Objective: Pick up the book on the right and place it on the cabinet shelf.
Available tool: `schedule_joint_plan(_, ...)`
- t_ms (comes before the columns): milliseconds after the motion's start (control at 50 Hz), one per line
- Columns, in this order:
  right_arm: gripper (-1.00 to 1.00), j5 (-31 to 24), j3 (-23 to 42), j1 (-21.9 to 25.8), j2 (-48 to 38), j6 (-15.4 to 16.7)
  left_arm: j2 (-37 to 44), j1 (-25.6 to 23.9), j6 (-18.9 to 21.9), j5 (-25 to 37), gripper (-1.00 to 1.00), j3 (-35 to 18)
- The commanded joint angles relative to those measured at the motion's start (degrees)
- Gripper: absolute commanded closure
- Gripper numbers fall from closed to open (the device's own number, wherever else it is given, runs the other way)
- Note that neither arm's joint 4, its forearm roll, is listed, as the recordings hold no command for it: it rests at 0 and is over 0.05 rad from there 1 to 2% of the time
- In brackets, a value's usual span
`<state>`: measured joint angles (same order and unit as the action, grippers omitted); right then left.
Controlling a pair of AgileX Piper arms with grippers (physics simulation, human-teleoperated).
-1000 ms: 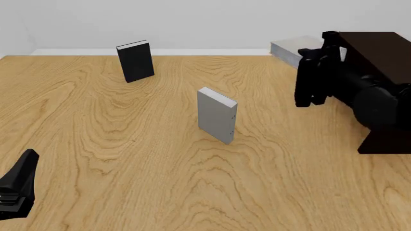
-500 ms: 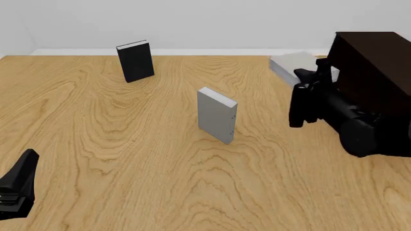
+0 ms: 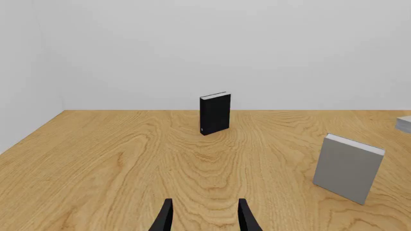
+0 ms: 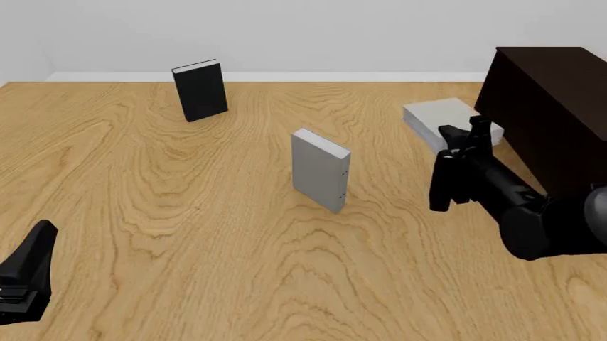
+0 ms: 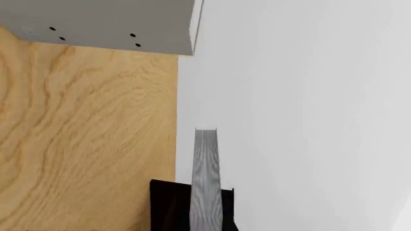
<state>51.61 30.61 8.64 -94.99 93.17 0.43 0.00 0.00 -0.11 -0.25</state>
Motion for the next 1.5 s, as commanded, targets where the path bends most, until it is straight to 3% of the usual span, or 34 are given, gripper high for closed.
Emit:
schedule_joint_plan(20,1.00,5.4,-1.2,-1.4,-1.9,-1.1,0.0,0.0,0.0,0.0,-1.00,0.0)
schedule_joint_plan(100,1.00,5.3,-1.0,-2.6,-1.8,-1.2,0.0,0.0,0.0,0.0,-1.00,0.0)
schedule_joint_plan(140,1.00,3.9,-0.5,-3.8,-0.9,-3.0,0.0,0.0,0.0,0.0,-1.00,0.0)
schedule_joint_plan(240,1.00,6.2,-0.4,-5.2,-3.2,-2.6,0.0,0.0,0.0,0.0,-1.00,0.0)
schedule_joint_plan(260,1.00,7.4,-0.8,-5.3,-4.5,-1.3,0.0,0.0,0.0,0.0,-1.00,0.0)
schedule_joint_plan(360,1.00,6.9,0.0,-6.4,-4.2,-2.8,0.0,0.0,0.0,0.0,-1.00,0.0)
schedule_joint_plan(420,1.00,8.5,0.2,-7.1,-5.5,-1.8,0.0,0.0,0.0,0.0,-1.00,0.0)
schedule_joint_plan(500,1.00,5.9,0.6,-8.2,-3.6,-4.3,0.0,0.0,0.0,0.0,-1.00,0.0)
schedule_joint_plan(540,1.00,8.1,0.2,-8.4,-5.1,-3.1,0.0,0.0,0.0,0.0,-1.00,0.0)
schedule_joint_plan(560,1.00,7.3,0.4,-9.0,-4.3,-4.4,0.0,0.0,0.0,0.0,-1.00,0.0)
schedule_joint_plan(680,1.00,7.6,0.7,-10.0,-5.3,-5.1,0.0,0.0,0.0,0.0,-1.00,0.0)
schedule_joint_plan(1020,1.00,9.0,1.4,-11.9,-6.8,-4.6,0.0,0.0,0.0,0.0,-1.00,0.0)
schedule_joint_plan(1260,1.00,13.1,2.0,-13.1,-8.5,-2.9,0.0,0.0,0.0,0.0,-1.00,0.0)
schedule_joint_plan(1500,1.00,11.7,3.2,-15.0,-9.2,-3.6,0.0,0.0,0.0,0.0,-1.00,0.0)
